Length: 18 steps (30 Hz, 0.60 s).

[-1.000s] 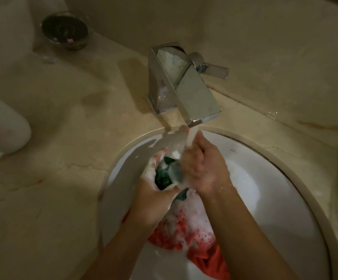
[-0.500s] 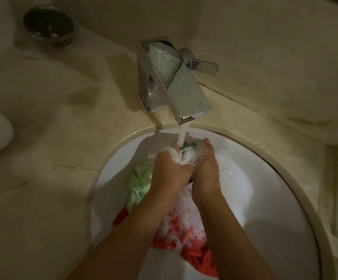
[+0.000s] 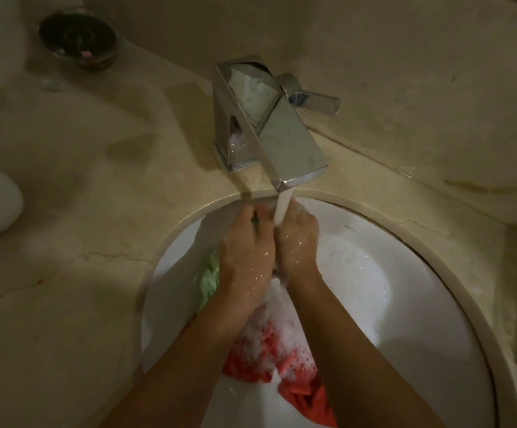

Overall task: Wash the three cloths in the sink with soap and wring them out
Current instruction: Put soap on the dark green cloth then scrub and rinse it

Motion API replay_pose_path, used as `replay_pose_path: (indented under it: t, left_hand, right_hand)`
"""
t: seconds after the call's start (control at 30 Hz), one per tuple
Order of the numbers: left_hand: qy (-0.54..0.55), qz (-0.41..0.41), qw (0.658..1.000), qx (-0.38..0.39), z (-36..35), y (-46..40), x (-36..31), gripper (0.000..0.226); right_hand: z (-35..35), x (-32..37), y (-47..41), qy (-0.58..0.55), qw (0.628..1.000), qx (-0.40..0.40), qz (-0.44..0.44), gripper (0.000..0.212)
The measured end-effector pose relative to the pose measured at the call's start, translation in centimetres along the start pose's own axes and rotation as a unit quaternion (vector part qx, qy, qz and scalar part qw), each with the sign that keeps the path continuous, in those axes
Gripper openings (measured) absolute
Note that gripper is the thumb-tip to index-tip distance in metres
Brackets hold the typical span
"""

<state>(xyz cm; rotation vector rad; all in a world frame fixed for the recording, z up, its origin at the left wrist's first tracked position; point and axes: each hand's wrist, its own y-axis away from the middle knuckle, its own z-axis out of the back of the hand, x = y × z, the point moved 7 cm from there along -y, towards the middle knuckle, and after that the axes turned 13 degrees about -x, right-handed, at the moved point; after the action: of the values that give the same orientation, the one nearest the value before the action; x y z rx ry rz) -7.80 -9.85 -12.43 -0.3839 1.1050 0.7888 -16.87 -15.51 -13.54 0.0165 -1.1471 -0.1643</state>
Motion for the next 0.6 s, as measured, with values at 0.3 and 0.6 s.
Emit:
replay_pose_path:
  t: [0.3, 0.6]
  left_hand:
    - [0.32, 0.256, 0.91, 0.06, 1.0, 1.0, 3.0, 0.049]
    - [0.292, 0.228, 0.929, -0.014, 0.1, 2.7, 3.3, 0.038]
  right_hand:
    - [2.3, -0.2, 2.0, -0.315, 0.936, 0.066, -0.143, 0.025]
    - [-0.4, -2.5, 4.8, -0.258, 0.943, 0.09, -0.192, 0.046]
